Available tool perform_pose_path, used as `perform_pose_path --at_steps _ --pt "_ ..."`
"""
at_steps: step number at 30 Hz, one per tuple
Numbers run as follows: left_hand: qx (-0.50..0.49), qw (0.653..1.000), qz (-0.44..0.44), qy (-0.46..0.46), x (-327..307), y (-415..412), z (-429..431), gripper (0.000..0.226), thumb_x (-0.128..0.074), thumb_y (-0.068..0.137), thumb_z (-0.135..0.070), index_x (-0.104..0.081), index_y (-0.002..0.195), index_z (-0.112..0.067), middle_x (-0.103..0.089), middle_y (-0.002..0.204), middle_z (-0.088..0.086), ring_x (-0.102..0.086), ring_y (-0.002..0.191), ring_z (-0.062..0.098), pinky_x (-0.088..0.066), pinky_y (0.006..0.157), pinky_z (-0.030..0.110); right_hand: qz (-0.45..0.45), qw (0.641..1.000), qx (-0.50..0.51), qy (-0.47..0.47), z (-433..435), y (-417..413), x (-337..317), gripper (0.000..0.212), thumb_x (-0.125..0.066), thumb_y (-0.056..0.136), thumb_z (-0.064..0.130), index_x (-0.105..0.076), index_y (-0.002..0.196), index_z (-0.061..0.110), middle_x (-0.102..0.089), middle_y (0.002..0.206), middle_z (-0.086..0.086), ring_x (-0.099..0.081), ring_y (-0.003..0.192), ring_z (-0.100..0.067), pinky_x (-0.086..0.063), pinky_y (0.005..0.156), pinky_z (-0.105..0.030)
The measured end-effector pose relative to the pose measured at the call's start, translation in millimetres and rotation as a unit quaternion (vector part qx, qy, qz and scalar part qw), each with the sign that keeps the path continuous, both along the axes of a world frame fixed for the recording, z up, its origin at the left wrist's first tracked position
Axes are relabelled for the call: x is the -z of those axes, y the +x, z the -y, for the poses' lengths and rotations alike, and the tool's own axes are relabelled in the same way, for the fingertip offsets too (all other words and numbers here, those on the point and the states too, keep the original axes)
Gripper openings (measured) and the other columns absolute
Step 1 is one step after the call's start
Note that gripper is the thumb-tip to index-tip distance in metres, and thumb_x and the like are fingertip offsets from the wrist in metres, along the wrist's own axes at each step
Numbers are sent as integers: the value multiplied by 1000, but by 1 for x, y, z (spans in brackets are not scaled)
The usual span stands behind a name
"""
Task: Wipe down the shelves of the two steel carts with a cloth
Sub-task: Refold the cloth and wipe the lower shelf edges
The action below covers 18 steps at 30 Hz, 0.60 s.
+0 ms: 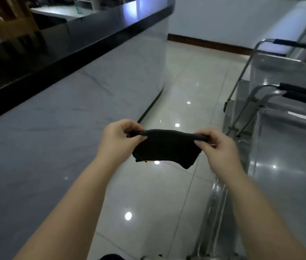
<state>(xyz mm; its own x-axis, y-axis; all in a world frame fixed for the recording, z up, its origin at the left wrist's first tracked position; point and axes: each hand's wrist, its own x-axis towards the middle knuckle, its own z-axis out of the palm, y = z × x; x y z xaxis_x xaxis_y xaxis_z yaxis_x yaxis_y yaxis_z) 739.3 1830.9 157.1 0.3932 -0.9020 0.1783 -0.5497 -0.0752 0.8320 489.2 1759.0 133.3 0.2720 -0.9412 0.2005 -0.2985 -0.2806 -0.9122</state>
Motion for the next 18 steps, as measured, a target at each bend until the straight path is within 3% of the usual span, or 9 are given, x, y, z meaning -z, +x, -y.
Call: perform_pose_path --at_steps 2,5,8,11,14,18 --pt "29 999 -1 13 2 16 43 16 -78 72 -21 -69 73 -34 -67 74 -19 -61 75 -1 -51 64 23 1 999 37 10 27 11 5 34 -67 87 8 -68 91 42 -68 87 19 -63 84 0 -46 72 -18" --pt "98 995 4 22 10 34 108 17 -78 74 -25 -68 76 -39 -66 78 -21 -61 79 -4 -50 63 21 -1 995 86 41 67 23 18 33 -67 87 9 -69 89 41 -68 79 17 -61 69 1 -44 63 -23" --pt "164 986 6 34 24 47 182 19 -78 73 -25 -68 76 -40 -67 77 -20 -61 76 -2 -49 64 23 15 984 169 54 103 33 33 33 -69 85 6 -71 90 39 -71 83 12 -67 77 -8 -53 70 -33" --pt "247 968 -4 46 43 49 255 21 -79 71 -19 -69 74 -36 -67 74 -17 -62 75 0 -49 67 24 31 962 265 55 126 46 45 35 -70 83 2 -72 87 38 -72 86 15 -67 85 -3 -52 77 -23" --pt "340 938 17 70 57 44 314 21 -79 72 -18 -67 72 -35 -65 72 -18 -60 74 0 -42 63 19 34 937 339 79 136 62 52 35 -67 85 1 -70 89 36 -70 87 16 -66 84 0 -50 74 -13" --pt "438 892 39 101 77 23 379 21 -78 73 -17 -65 70 -34 -64 71 -20 -58 73 -1 -39 62 13 -5 892 437 114 147 76 69 32 -66 86 4 -67 88 36 -67 84 16 -63 82 0 -48 71 -12"
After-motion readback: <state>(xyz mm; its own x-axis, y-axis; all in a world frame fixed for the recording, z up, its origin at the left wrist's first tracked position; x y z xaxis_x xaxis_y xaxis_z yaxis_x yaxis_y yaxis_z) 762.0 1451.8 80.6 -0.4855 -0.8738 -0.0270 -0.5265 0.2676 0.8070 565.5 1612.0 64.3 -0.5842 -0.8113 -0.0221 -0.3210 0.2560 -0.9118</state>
